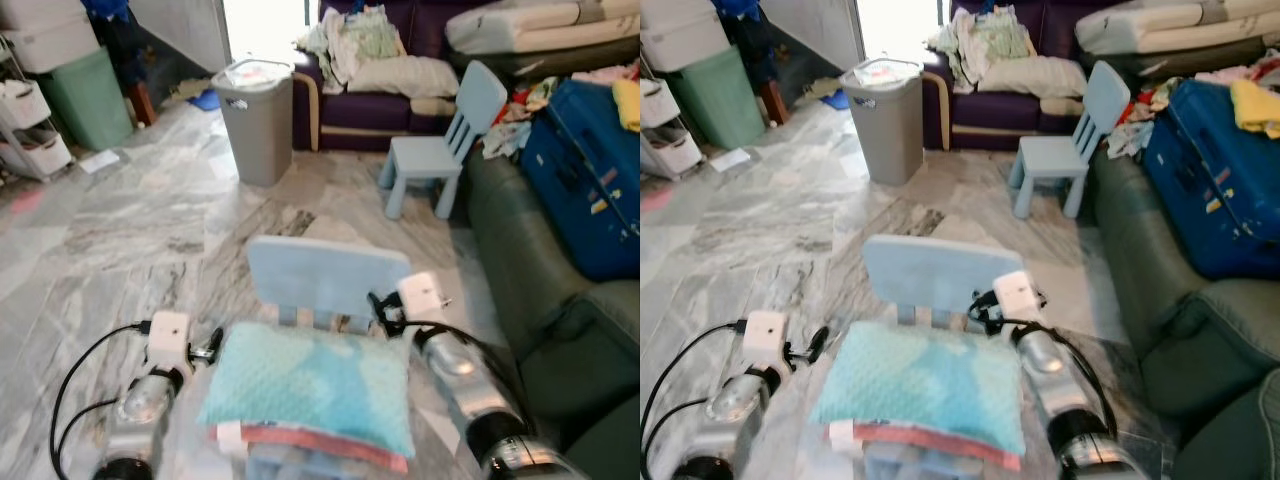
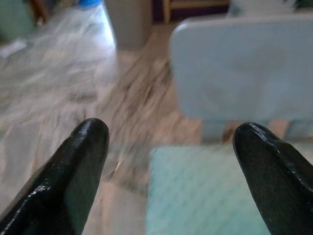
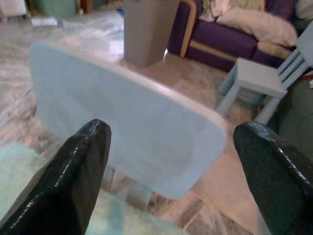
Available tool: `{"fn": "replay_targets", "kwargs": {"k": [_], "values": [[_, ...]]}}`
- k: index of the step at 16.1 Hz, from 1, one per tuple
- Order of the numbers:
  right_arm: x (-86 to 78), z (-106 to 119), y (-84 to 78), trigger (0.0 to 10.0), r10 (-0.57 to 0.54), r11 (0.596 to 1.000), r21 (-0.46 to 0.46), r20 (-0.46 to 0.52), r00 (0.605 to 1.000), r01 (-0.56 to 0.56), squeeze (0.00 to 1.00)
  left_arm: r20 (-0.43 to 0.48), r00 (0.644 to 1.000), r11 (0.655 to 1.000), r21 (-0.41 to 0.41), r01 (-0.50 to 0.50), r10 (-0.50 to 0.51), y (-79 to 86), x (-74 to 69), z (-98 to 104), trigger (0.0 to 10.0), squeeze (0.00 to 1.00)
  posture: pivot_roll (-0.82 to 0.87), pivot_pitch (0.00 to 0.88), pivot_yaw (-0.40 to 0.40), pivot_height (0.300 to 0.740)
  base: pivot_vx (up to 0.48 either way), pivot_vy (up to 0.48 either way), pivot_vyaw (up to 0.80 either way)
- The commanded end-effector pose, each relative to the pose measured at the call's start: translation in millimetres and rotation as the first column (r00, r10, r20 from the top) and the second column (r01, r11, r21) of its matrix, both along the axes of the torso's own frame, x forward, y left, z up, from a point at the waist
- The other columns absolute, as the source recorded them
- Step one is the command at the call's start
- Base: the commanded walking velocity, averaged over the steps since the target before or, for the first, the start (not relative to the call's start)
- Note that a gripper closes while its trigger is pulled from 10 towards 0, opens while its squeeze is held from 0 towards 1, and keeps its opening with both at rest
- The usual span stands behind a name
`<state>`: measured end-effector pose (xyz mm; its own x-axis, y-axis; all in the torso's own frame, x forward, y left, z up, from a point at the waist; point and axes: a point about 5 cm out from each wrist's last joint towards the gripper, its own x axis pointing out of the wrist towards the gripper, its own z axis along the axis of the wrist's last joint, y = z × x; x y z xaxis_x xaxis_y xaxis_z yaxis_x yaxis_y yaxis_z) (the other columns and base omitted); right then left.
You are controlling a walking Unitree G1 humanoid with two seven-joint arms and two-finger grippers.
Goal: Move the pillow to the sofa
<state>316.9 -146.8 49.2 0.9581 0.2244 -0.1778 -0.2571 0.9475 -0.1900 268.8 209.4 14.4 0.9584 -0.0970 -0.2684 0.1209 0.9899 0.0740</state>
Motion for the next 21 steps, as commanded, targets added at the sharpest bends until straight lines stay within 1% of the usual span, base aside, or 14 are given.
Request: {"fn": "replay_targets", "kwargs": {"k": [1, 2, 3, 4, 5, 6, 7, 8, 11, 13, 14, 15, 18, 21], "values": [[-2.8, 6.9, -9.8, 10.0, -0.029, 0.999, 0.034, 0.021, 0.999, 0.029, 0.0, 0.091, 0.996, 1.0, -0.013, 0.027, -0.025, -5.7, 0.7, 17.4, 10.0, 0.0, 0.02, 0.0, 0.002, 0.74, 0.0, 0.0, 0.0], [-14.7, 15.0, -22.7, 10.0, -0.074, 0.995, 0.073, 0.039, 0.996, 0.072, 0.0, 0.203, 0.975, 0.996, 0.006, 0.092, -0.092, -16.7, -10.6, 43.4, 10.0, 0.0, 0.01, 0.0, 0.008, 0.74, 0.0, 0.0, 0.0], [-25.7, 21.7, -31.8, 10.0, -0.098, 0.991, 0.093, 0.05, 0.994, 0.093, 0.0, 0.271, 0.957, 0.994, -0.009, 0.113, -0.107, -19.7, -20.3, 58.9, 10.0, 0.0, 0.01, 0.0, 0.008, 0.74, 0.0, 0.0, 0.0], [-33.5, 27.4, -37.2, 10.0, -0.113, 0.989, 0.107, 0.059, 0.992, 0.106, 0.0, 0.296, 0.951, 0.995, -0.023, 0.1, -0.089, -19.3, -26.1, 66.7, 10.0, 0.0, 0.01, 0.0, 0.009, 0.74, 0.0, 0.0, 0.0], [-43.1, 32.5, -41.4, 10.0, -0.119, 0.988, 0.11, 0.07, 0.99, 0.111, 0.0, 0.31, 0.949, 0.995, -0.062, 0.074, -0.052, -17.6, -32.8, 72.6, 10.0, 0.0, 0.01, 0.0, 0.011, 0.74, 0.0, 0.0, 0.0], [-53.2, 38.2, -44.1, 10.0, -0.129, 0.986, 0.116, 0.078, 0.989, 0.12, 0.0, 0.295, 0.955, 0.994, -0.09, 0.059, -0.03, -16.3, -40.7, 73.9, 10.0, 0.0, 0.0, 0.0, 0.012, 0.74, 0.0, 0.0, 0.0], [-63.0, 42.1, -45.3, 10.0, -0.146, 0.983, 0.122, 0.078, 0.986, 0.136, 0.0, 0.271, 0.962, 0.996, -0.067, 0.057, -0.036, -14.8, -49.3, 71.8, 10.0, 0.0, 0.0, 0.0, 0.011, 0.74, 0.0, 0.0, 0.0], [-69.8, 44.5, -45.7, 10.0, -0.159, 0.984, 0.099, 0.08, 0.984, 0.151, 0.0, 0.241, 0.97, 0.997, -0.071, 0.04, -0.022, -12.8, -55.7, 70.2, 10.0, 0.0, -0.01, 0.0, 0.012, 0.74, 0.0, 0.0, 0.0], [-79.5, 45.7, -44.2, 10.0, -0.144, 0.976, 0.167, 0.013, 0.99, 0.14, 0.0, 0.203, 0.979, 0.993, -0.116, 0.026, -0.002, -8.0, -61.0, 73.5, 10.0, 0.0, -0.01, 0.0, 0.009, 0.74, 0.0, 0.0, 0.0], [-80.7, 46.2, -43.9, 10.0, -0.135, 0.977, 0.168, -0.011, 0.991, 0.134, 0.0, 0.167, 0.986, 0.996, -0.094, 0.011, 0.005, -5.2, -65.2, 70.3, 10.0, 0.0, -0.01, 0.0, 0.008, 0.74, 0.0, 0.0, 0.0], [-81.3, 47.9, -44.5, 10.0, -0.115, 0.989, 0.098, -0.001, 0.993, 0.115, 0.0, 0.137, 0.991, 0.997, -0.077, 0.011, -0.001, -4.6, -69.6, 65.4, 10.0, 0.0, -0.01, 0.0, 0.006, 0.74, 0.0, 0.0, 0.0], [-81.4, 47.4, -43.9, 10.0, -0.089, 0.992, 0.093, -0.018, 0.996, 0.09, 0.0, 0.127, 0.992, 0.998, -0.07, 0.008, 0.001, -4.1, -70.6, 64.1, 10.0, 0.0, -0.01, 0.0, 0.004, 0.74, 0.0, 0.0, 0.0], [-88.1, 44.0, -54.6, 10.0, -0.081, 0.991, 0.104, -0.049, 0.996, 0.086, 0.0, 0.131, 0.991, 0.998, -0.066, -0.004, 0.013, -1.1, -68.2, 65.1, 10.0, 0.0, -0.01, 0.0, -0.003, 0.74, 0.0, 0.0, 0.0], [-84.0, 43.7, -61.8, 10.0, -0.086, 0.989, 0.117, -0.046, 0.995, 0.091, 0.0, 0.103, 0.995, 0.998, -0.056, 0.014, -0.008, -0.9, -67.1, 62.4, 10.0, 0.0, -0.01, 0.0, -0.002, 0.74, 0.0, 0.0, 0.0]]}}
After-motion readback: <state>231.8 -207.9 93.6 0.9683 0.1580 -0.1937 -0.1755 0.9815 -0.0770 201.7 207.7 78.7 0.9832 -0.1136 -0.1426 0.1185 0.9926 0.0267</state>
